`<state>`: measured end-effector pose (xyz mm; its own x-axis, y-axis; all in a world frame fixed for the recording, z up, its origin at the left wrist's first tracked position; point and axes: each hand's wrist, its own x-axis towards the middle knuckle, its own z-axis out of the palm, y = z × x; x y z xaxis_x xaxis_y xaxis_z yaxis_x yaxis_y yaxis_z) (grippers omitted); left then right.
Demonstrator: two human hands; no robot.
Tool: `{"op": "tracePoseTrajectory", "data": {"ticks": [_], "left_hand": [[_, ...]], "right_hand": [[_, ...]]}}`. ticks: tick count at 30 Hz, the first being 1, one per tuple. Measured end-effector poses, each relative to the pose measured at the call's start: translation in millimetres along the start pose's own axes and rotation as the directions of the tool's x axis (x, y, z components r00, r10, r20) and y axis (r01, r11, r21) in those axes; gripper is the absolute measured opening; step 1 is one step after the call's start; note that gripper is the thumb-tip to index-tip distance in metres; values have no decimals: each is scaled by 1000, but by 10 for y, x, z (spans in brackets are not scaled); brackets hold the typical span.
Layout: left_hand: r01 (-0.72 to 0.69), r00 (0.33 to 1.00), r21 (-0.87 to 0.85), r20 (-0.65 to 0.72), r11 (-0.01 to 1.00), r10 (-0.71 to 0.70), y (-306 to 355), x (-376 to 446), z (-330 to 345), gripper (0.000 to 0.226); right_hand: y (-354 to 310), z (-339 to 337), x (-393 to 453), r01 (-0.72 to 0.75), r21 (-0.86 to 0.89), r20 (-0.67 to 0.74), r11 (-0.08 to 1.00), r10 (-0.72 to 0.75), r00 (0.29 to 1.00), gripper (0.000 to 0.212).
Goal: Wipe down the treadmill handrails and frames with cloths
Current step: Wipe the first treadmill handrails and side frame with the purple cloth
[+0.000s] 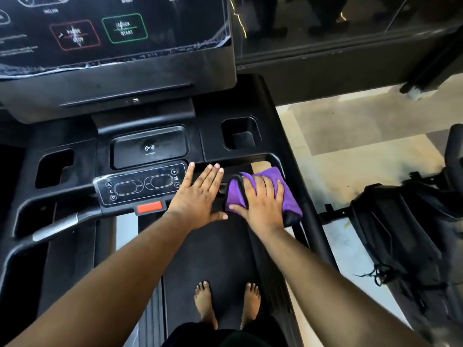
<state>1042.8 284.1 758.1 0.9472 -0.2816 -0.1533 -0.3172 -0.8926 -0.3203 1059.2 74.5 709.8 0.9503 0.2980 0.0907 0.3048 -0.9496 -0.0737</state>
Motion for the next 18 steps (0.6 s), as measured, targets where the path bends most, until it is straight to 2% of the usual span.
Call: {"op": "tracePoseTrajectory", "data": {"ticks": [1, 2, 4, 6, 7, 8, 11, 12, 13, 15, 16, 18], "left_hand": [[0, 1000, 20, -6, 1000, 0, -13, -37, 15, 118], [-4, 1000, 34, -2, 999, 5, -27, -74, 15, 117], [-22, 1000, 46, 22, 999, 21, -53, -189, 24, 117], [-21, 1000, 53, 8, 998, 21, -83, -251, 50, 116], [-19, 1000, 47, 14, 999, 18, -83, -244, 28, 117], [-16, 1000, 49, 25, 999, 15, -73, -232, 1, 117], [-7, 999, 81, 39, 997, 4, -82, -209, -6, 116], [3, 999, 97, 34, 995, -7, -96, -225, 25, 115], [15, 999, 102, 36, 995, -19, -119, -248, 37, 115], [15, 998, 95, 61, 995, -21, -147, -296, 23, 116], [21, 998, 91, 52, 996, -26, -160, -312, 43, 117], [39, 998, 49, 43, 998, -41, -159, -304, 42, 119]], "right_hand": [[-53, 13, -36, -21, -17, -26, 1000, 21, 999, 85], [-63, -15, 40, -12, -18, 3, 1000, 12, 1000, 85], [-1, -155, 358, 87, 33, 169, 996, -92, 981, 83], [110, -350, 681, 174, 141, 359, 975, -214, 909, 77], [131, -357, 759, 195, 184, 393, 963, -254, 884, 75], [101, -353, 758, 203, 194, 363, 960, -263, 894, 73], [-181, -127, 303, 132, 4, 59, 991, -132, 989, 74], [-264, -84, 169, 77, -33, -29, 996, -78, 997, 74], [-308, -79, 158, 59, -44, -55, 997, -61, 997, 74], [-273, -165, 354, 139, 4, 97, 990, -139, 986, 70], [-225, -259, 526, 219, 55, 212, 974, -226, 951, 67], [-165, -413, 815, 252, 195, 400, 948, -311, 862, 65]]}}
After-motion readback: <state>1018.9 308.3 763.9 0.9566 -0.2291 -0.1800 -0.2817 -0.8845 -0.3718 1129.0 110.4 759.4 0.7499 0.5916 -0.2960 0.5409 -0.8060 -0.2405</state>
